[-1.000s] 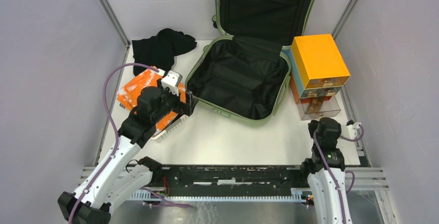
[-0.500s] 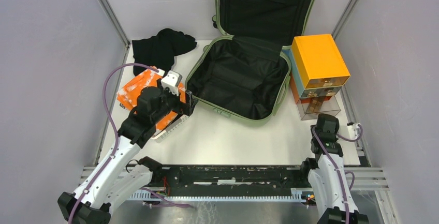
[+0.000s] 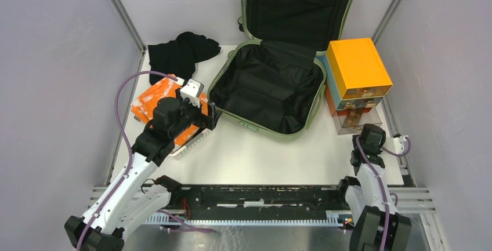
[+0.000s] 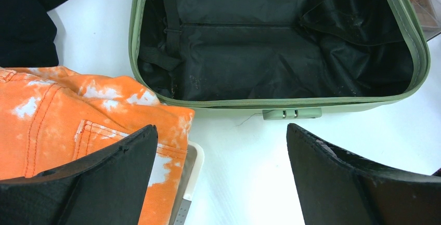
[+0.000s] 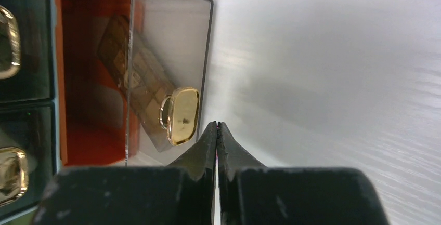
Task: Open, take out, and arrange the luggage
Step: Close the drawer of the storage box, then reset both arms
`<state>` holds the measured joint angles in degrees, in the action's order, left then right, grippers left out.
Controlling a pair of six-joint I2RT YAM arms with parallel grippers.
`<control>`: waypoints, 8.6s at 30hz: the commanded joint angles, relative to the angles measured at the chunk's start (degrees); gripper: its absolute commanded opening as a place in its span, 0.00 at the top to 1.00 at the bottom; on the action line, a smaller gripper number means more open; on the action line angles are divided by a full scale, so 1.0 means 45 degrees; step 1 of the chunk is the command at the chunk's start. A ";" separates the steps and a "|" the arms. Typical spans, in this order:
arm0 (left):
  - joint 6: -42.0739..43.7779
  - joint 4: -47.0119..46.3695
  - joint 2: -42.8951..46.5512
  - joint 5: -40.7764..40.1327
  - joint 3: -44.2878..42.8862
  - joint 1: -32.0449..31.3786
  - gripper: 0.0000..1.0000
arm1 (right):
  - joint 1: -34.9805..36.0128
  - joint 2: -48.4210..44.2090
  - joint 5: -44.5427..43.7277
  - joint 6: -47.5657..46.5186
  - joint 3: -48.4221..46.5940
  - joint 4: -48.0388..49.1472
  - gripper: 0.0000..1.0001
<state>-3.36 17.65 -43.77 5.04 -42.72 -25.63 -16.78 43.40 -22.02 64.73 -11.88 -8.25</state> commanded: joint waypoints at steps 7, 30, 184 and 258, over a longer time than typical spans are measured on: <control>0.0609 -0.0319 0.0064 0.0101 -0.0029 -0.0047 0.02 | -0.0333 0.1567 0.2317 -0.1494 0.0239 0.5241 0.88; 0.0648 -0.0270 -0.0025 -0.0129 -0.0029 -0.0055 0.02 | -0.0530 0.3561 0.3642 -0.1735 0.0820 1.0198 0.57; -0.6513 0.3520 0.0950 0.1386 -0.8057 0.0109 0.00 | 0.5915 0.0863 0.9405 -1.2397 -1.0877 0.0190 0.02; -0.3298 0.2605 0.2053 0.1161 -0.5767 0.0109 0.00 | 0.6715 -0.2314 0.4344 -1.1682 -0.8363 0.2556 0.02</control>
<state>-20.51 31.57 -33.93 11.51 -68.66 -25.41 12.86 33.85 0.91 13.56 -49.89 0.45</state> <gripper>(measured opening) 0.995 0.979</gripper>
